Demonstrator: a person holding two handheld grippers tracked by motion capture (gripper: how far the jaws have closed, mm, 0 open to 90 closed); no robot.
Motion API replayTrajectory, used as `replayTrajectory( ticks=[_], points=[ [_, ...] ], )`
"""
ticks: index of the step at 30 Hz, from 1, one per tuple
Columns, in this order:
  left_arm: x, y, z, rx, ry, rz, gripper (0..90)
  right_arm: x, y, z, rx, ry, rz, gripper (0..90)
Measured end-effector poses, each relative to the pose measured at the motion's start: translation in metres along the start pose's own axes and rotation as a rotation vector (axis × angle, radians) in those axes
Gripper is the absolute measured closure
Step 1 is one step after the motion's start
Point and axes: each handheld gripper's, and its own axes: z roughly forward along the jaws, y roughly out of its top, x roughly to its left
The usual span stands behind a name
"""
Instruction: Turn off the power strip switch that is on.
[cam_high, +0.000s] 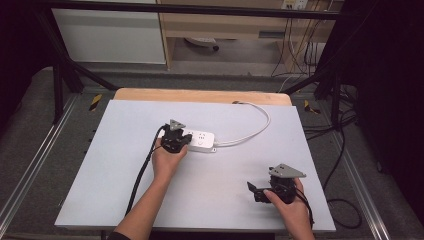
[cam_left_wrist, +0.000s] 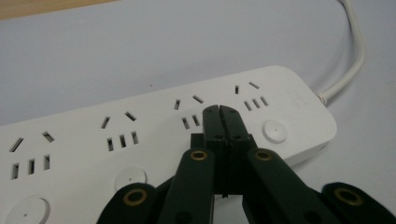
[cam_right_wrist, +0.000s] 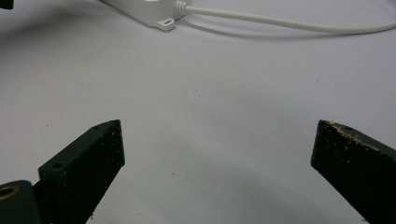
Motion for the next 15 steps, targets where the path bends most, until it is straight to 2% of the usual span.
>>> replayTrajectory(
  ticks=[2,5,9,15],
  points=[
    [0.0018,0.0001,-0.0004,-0.004,-0.009,-0.018,90.0,0.0006,0.0003,-0.0006,-0.003,0.002,0.006,3.5],
    [0.0033,-0.0003,-0.0003,-0.009,-0.013,-0.007,90.0,-0.0003,0.0003,-0.0016,-0.008,0.000,0.003,3.4],
    [0.0073,0.0001,-0.0005,-0.008,-0.004,-0.022,90.0,-0.0020,0.0002,-0.0017,-0.009,-0.002,0.005,3.5],
    [0.0108,0.0001,-0.0015,-0.006,0.000,-0.022,90.0,-0.0019,0.0005,-0.0018,-0.011,0.000,0.005,3.4]
  ],
)
